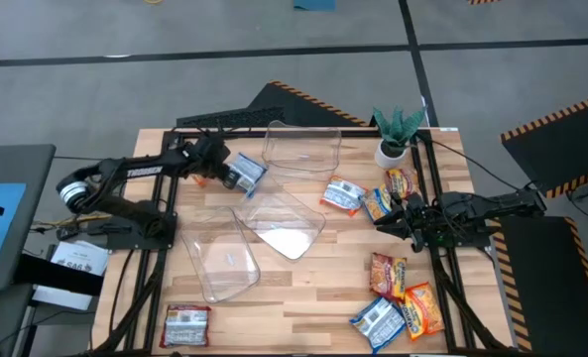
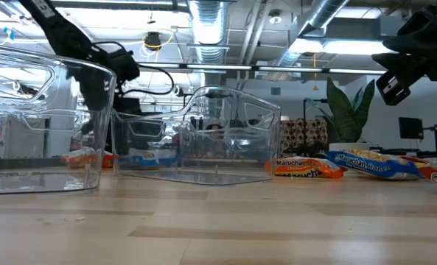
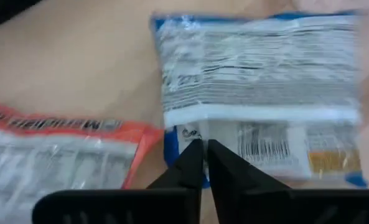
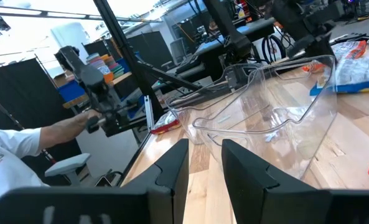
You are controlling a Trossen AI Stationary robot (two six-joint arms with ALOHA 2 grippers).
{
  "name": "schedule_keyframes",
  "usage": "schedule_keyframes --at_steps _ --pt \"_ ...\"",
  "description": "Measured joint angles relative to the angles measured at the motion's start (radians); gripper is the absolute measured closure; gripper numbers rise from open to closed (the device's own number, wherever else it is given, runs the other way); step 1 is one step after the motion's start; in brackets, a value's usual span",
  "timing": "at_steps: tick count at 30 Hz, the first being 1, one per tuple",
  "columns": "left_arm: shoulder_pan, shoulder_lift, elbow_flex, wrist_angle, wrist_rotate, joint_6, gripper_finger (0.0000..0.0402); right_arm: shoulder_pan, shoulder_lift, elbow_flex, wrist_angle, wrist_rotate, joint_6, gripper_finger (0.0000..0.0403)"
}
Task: Sort Maruchan noodles
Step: Put the top left blue noodle pack into the bottom transparent bin
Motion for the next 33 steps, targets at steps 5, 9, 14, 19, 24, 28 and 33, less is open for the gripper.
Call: schedule_keyframes --at_steps 5,9,14,19,24,28,33 --pt "0.0 -0.176 0.001 -0.116 -0.011 0.013 0.0401 0.0 0.0 0.0 0.0 0.0 0.0 0.028" --pt "-0.001 -0.331 0.002 -0.156 -0.01 0.014 0.0401 0.0 0.0 0.0 0.0 0.0 0.0 0.028" --pt "-0.001 -0.456 0.002 -0.167 0.011 -0.009 0.0401 0.0 0.0 0.0 0.0 0.0 0.0 0.028" --pt "-0.001 -0.421 0.002 -0.189 0.031 -0.013 0.0386 0.0 0.0 0.0 0.0 0.0 0.0 0.028" --pt "-0.001 -0.302 0.002 -0.185 -0.009 -0.011 0.0323 0.0 0.0 0.0 0.0 0.0 0.0 0.028" --pt "-0.001 -0.206 0.002 -0.142 -0.012 -0.013 0.0259 0.0 0.0 0.0 0.0 0.0 0.0 0.028" --pt "-0.001 -0.111 0.002 -0.063 0.079 -0.006 0.0191 0.0 0.0 0.0 0.0 0.0 0.0 0.028"
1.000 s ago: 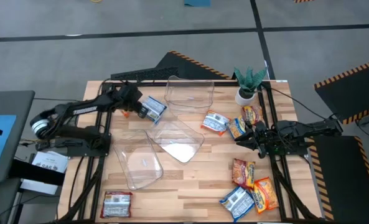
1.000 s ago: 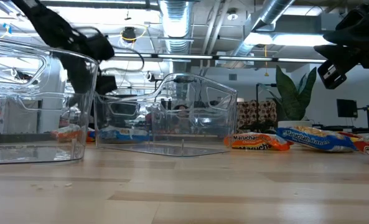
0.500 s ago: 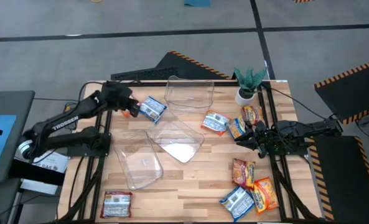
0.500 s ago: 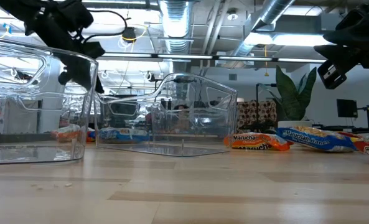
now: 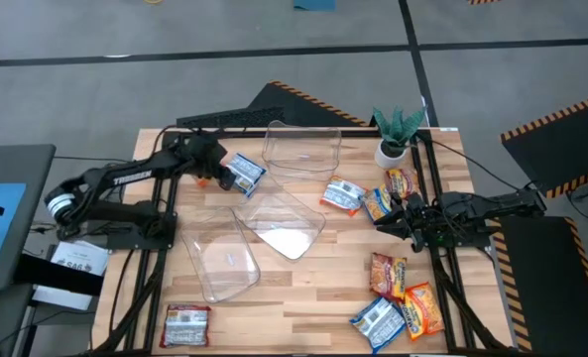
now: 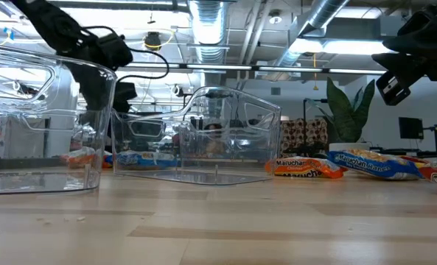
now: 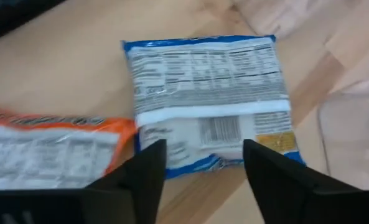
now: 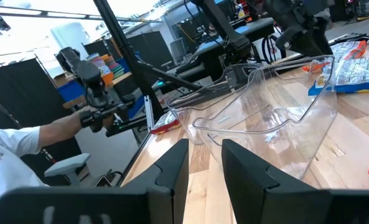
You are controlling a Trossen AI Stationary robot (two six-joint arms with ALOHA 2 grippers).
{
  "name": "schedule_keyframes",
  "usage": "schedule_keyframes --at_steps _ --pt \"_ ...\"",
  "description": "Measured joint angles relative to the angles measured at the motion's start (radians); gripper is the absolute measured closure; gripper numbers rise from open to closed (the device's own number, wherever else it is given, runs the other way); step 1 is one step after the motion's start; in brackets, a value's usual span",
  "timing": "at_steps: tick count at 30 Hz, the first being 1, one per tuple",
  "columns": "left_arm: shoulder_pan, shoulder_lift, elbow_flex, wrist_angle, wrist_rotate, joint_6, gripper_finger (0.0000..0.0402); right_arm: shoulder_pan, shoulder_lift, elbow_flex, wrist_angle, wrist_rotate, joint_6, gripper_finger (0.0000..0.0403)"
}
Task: Sort Maruchan noodles
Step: Put the top left blue noodle pack into the bottom transparent bin
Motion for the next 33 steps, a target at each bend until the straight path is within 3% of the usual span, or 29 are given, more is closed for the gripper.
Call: schedule_keyframes --at_steps 7,13,20,23,28,33 --pt "0.034 0.066 -0.046 0.178 0.011 -0.01 0.014 0.0 0.0 0.0 0.0 0.0 0.0 0.028" --pt "0.086 0.129 -0.141 0.32 0.08 -0.036 0.0136 0.0 0.0 0.0 0.0 0.0 0.0 0.028" --pt "0.094 0.192 -0.167 0.424 0.137 -0.036 0.0146 0.0 0.0 0.0 0.0 0.0 0.0 0.028" --pt "0.093 0.205 -0.167 0.421 0.122 -0.036 0.0196 0.0 0.0 0.0 0.0 0.0 0.0 0.028" --pt "0.093 0.191 -0.172 0.439 0.067 -0.033 0.037 0.0 0.0 0.0 0.0 0.0 0.0 0.028" --pt "0.095 0.136 -0.175 0.425 0.068 -0.053 0.0399 0.0 0.0 0.0 0.0 0.0 0.0 0.028"
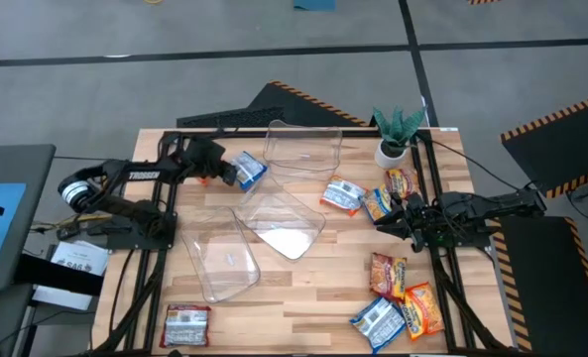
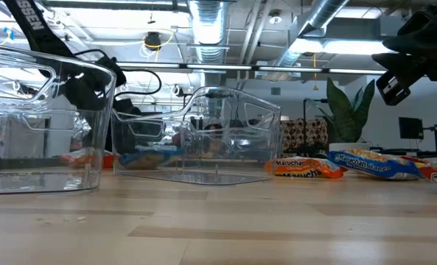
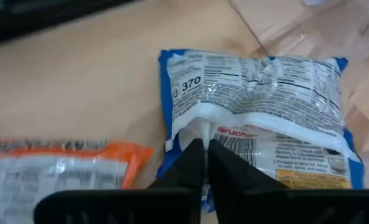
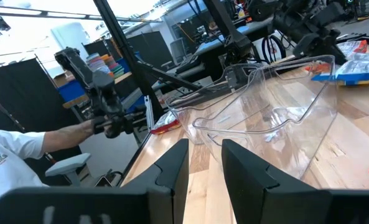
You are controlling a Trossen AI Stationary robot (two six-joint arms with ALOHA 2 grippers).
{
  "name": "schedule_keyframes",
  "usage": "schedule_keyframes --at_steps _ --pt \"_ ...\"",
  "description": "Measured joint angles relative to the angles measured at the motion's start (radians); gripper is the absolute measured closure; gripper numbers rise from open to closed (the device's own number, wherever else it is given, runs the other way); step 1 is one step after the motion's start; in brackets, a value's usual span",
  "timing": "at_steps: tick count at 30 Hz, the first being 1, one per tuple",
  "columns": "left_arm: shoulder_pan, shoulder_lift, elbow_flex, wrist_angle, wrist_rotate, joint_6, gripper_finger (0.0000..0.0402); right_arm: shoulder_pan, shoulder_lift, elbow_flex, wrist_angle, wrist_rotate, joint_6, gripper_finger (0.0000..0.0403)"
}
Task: Sort Maruchan noodles
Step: Put the top left blue noodle pack into the bottom transparent bin
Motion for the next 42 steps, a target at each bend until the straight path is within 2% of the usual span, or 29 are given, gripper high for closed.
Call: schedule_keyframes --at_steps 6,14,20,24,29,34,39,42 --pt "0.0 -0.15 -0.001 -0.056 -0.009 -0.004 0.0401 0.0 0.0 0.0 0.0 0.0 0.0 0.028" --pt "0.0 -0.431 -0.001 -0.189 -0.063 0.03 0.0401 0.0 0.0 0.0 0.0 0.0 0.0 0.028" --pt "0.0 -0.603 0.0 -0.25 -0.066 0.032 0.0401 0.0 0.0 0.0 0.0 0.0 0.0 0.028" --pt "-0.002 -0.665 0.0 -0.289 -0.063 0.032 0.0401 0.0 0.0 0.0 0.0 0.0 0.0 0.028" --pt "-0.031 -0.739 0.0 -0.283 -0.002 0.009 0.0401 0.0 0.0 0.0 0.0 0.0 0.0 0.028" --pt "-0.054 -0.793 0.001 -0.329 -0.011 0.004 0.0401 0.0 0.0 0.0 0.0 0.0 0.0 0.028" --pt "-0.054 -0.764 0.001 -0.422 -0.016 0.009 0.0392 0.0 0.0 0.0 0.0 0.0 0.0 0.028" --pt "-0.053 -0.71 0.001 -0.442 -0.097 0.048 0.0363 0.0 0.0 0.0 0.0 0.0 0.0 0.028"
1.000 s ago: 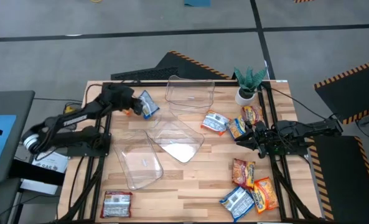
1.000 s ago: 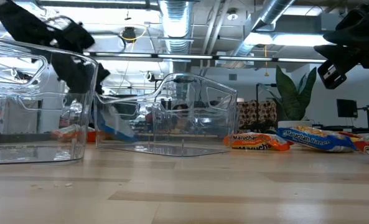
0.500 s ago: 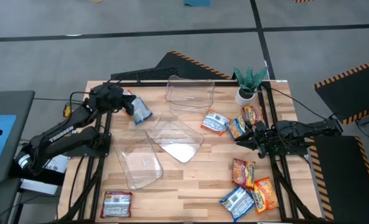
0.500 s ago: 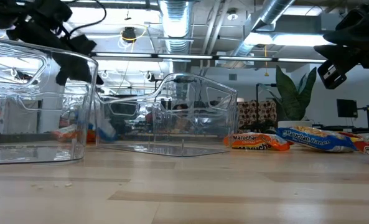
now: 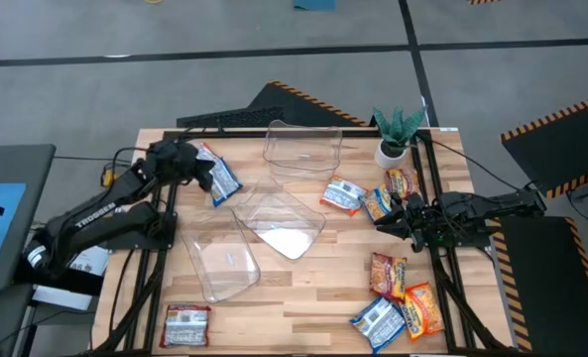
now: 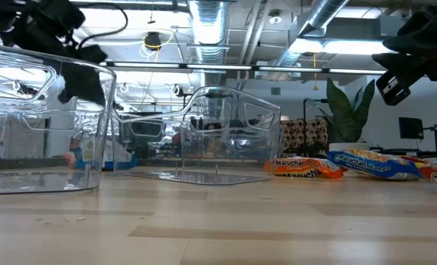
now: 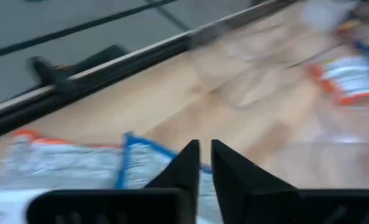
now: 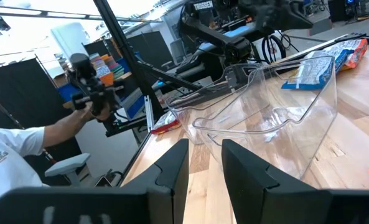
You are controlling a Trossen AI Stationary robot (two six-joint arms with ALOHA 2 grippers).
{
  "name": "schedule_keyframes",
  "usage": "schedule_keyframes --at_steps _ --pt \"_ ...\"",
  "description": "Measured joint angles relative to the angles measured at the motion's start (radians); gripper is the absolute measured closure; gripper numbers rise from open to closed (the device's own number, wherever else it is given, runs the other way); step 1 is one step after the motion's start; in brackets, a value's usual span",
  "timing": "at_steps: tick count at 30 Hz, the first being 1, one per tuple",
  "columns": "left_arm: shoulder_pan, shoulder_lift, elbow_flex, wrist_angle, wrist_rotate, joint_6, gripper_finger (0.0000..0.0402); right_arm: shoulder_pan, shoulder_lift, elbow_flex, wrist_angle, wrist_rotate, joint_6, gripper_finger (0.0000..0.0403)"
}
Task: Sort Maruchan noodles
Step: Put the top left blue noodle pack into the bottom transparent bin
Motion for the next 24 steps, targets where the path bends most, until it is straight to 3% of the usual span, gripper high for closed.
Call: schedule_keyframes --at_steps 3,8,12,24 --pt "0.001 0.09 0.0 0.0 -0.052 0.015 0.032 0.0 0.0 0.0 0.0 0.0 0.0 0.028" --pt "0.025 0.267 0.01 -0.001 -0.052 0.016 0.0243 0.0 0.0 0.0 0.0 0.0 0.0 0.028" --pt "0.045 0.365 0.047 0.02 -0.058 0.033 0.0204 0.0 0.0 0.0 0.0 0.0 0.0 0.028" --pt "0.054 0.49 0.064 0.013 -0.067 0.009 0.0195 0.0 0.0 0.0 0.0 0.0 0.0 0.028"
